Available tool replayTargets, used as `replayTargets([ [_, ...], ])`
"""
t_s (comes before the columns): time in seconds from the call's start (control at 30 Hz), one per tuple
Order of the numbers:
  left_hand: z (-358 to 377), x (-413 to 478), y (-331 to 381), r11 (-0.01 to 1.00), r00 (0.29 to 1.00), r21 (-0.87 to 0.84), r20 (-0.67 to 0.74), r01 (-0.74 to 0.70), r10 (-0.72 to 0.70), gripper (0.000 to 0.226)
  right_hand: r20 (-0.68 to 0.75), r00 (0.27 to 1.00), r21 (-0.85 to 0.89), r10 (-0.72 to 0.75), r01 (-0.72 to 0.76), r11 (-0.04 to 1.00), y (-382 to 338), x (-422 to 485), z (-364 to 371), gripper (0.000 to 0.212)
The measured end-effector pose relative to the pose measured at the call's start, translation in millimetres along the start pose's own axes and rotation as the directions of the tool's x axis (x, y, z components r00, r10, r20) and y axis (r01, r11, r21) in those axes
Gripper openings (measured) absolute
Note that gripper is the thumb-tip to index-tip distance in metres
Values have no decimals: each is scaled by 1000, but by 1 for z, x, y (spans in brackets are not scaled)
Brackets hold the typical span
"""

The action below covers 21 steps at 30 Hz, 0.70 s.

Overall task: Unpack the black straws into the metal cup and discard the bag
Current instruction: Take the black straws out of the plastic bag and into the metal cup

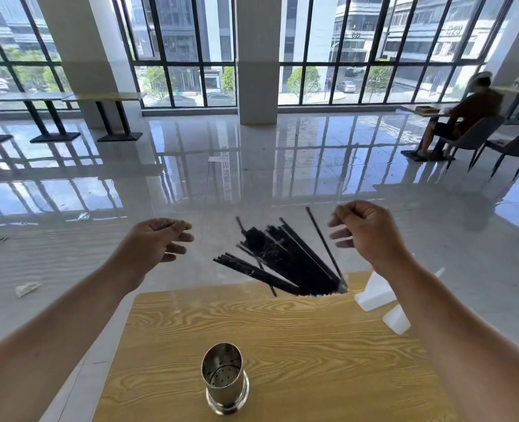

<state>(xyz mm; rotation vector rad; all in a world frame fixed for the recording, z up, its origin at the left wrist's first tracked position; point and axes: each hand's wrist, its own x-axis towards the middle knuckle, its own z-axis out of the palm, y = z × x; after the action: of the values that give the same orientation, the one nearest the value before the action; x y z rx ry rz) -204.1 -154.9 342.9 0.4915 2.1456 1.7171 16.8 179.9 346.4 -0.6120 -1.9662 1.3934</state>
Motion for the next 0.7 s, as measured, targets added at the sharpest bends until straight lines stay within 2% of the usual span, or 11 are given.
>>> replayTargets([
  [0.23,8,-9,-3,1000,1000,-6,-12,22,-22,21,-25,992,-54,-122,120,991,-23,13,-6,23],
  [0.33,6,-10,1,999,999,-35,-37,-40,39,21,-56,990,-8,-130,130,992,-27,15,-10,22],
  [0.47,0,-6,13,987,984,-43,-97,-152,148,44,-53,998,123,-41,47,991,-22,12,-13,24],
  [0.57,-4,-1,22,979,974,-57,-127,-196,187,48,-21,998,252,54,-47,967,-13,5,-8,28],
  [0.7,-2,-1,29,986,987,-37,-3,-162,162,45,-41,994,280,104,-88,956,5,-6,2,28],
])
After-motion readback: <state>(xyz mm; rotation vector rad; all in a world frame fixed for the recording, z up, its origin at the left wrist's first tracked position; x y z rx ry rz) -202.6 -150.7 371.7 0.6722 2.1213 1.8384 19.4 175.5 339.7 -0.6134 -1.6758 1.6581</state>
